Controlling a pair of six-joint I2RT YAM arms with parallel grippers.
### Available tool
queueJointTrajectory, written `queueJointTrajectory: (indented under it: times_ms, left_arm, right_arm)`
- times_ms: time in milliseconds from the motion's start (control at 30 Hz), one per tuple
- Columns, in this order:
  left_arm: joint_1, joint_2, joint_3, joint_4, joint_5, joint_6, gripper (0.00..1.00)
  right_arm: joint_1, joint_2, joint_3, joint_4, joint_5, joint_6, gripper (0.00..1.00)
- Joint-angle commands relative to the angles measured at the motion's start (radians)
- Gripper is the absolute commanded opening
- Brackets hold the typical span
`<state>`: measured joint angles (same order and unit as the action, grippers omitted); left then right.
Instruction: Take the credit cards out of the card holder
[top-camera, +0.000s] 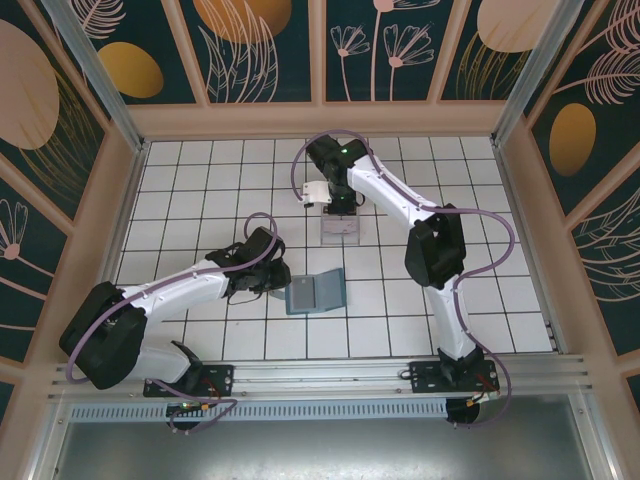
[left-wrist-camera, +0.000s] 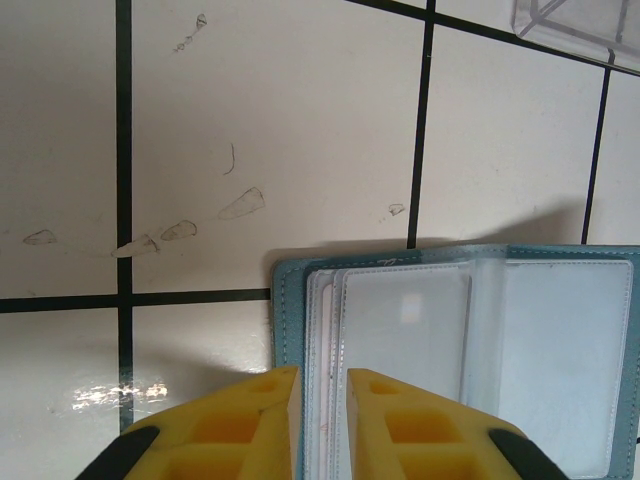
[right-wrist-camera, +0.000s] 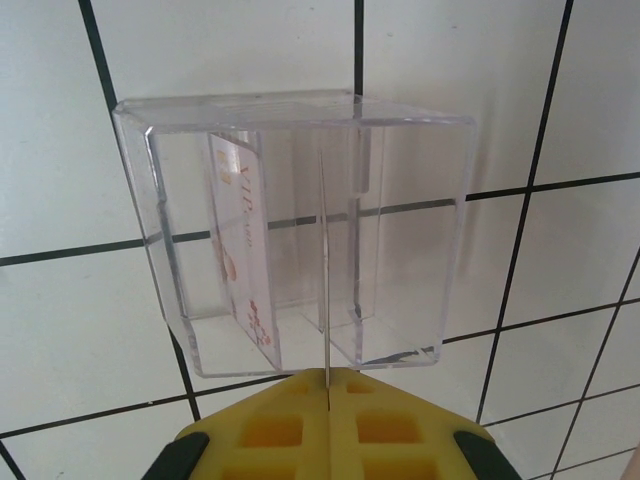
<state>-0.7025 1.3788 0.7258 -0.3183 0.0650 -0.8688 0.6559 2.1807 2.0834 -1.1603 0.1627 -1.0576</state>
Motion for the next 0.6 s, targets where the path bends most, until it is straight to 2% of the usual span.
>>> queueJointTrajectory:
  times_ms: [0,567]
  left_arm:
    - [0.002,-0.008,0.008,-0.024,-0.017,-0.001,0.21]
    - [0.003,-0.012,-0.009,-0.016,-0.019,-0.004,0.22]
  right_arm:
    - [-0.010,-0.007,0.017,-0.040,-0.033,0.020,0.00]
    - [-0.036,0.059,0.009,-0.019,-0.064,-0.001,0.00]
